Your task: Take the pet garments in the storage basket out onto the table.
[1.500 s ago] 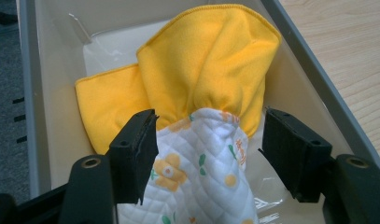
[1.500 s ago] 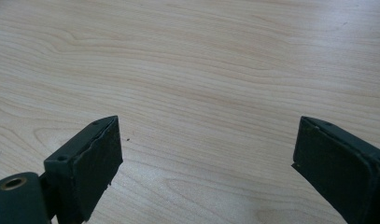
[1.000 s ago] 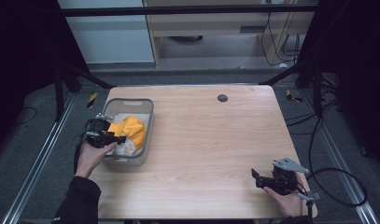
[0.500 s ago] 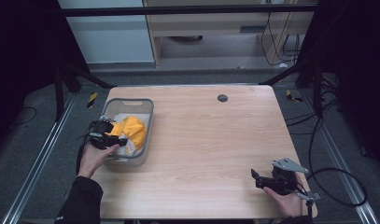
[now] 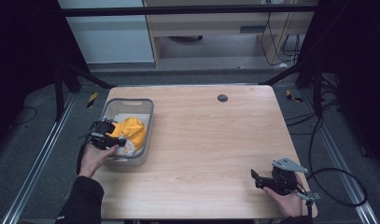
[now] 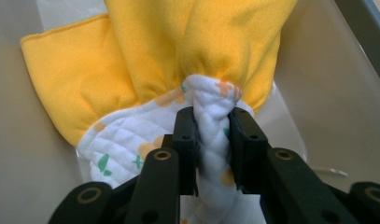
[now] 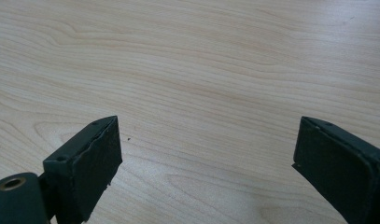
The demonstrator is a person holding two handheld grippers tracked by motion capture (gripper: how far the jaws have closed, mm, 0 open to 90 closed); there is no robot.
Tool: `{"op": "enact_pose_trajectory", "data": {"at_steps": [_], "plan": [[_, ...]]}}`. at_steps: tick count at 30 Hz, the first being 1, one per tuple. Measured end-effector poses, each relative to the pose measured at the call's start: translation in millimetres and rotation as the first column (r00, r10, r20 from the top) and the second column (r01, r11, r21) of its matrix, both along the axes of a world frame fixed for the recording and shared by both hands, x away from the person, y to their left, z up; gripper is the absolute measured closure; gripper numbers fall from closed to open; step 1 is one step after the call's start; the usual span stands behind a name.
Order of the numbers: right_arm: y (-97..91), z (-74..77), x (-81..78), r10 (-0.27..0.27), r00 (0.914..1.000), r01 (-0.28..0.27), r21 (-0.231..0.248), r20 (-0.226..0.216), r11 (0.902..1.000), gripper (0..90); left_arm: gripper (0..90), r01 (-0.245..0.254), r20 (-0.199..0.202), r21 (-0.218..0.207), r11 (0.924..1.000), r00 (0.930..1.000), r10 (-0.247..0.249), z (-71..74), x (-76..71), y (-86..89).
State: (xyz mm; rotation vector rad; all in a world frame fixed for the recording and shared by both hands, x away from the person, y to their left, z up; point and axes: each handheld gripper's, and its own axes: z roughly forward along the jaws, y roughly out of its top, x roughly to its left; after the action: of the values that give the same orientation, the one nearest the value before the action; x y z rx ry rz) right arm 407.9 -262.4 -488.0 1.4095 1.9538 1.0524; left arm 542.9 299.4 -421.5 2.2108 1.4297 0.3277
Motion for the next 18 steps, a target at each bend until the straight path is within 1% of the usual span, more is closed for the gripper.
{"op": "enact_pose_trajectory", "data": {"at_steps": [4,9,12,14,18], "plan": [[-0.1,0.0,0.1,0.0,1.0,0.0,-0.001,-0.001,1.0,7.7,78.9,0.004,-0.001,0.006,1.0,1.0,-0.004,0.6,-0.1,-0.4],[-0.1,0.0,0.1,0.0,1.0,0.0,-0.001,-0.001,1.0,7.6,80.8,0.005,0.011,0.012,0.9999,0.9999,-0.005,2.5,-1.7,-0.7],[-0.1,0.0,0.0,-0.001,1.0,0.001,-0.001,-0.002,1.0,7.6,81.1,0.001,0.021,0.017,0.9999,0.9998,-0.001,5.3,-3.0,0.3],[-0.1,0.0,0.0,-0.001,1.0,0.001,-0.001,-0.002,1.0,7.6,81.3,-0.003,0.027,0.008,1.0,0.9996,0.003,8.1,-4.0,1.5],[-0.1,0.0,0.1,-0.001,1.0,0.001,-0.002,-0.001,1.0,7.5,81.5,-0.001,0.035,0.005,1.0,0.9994,0.001,14.5,-5.7,3.6]]}}
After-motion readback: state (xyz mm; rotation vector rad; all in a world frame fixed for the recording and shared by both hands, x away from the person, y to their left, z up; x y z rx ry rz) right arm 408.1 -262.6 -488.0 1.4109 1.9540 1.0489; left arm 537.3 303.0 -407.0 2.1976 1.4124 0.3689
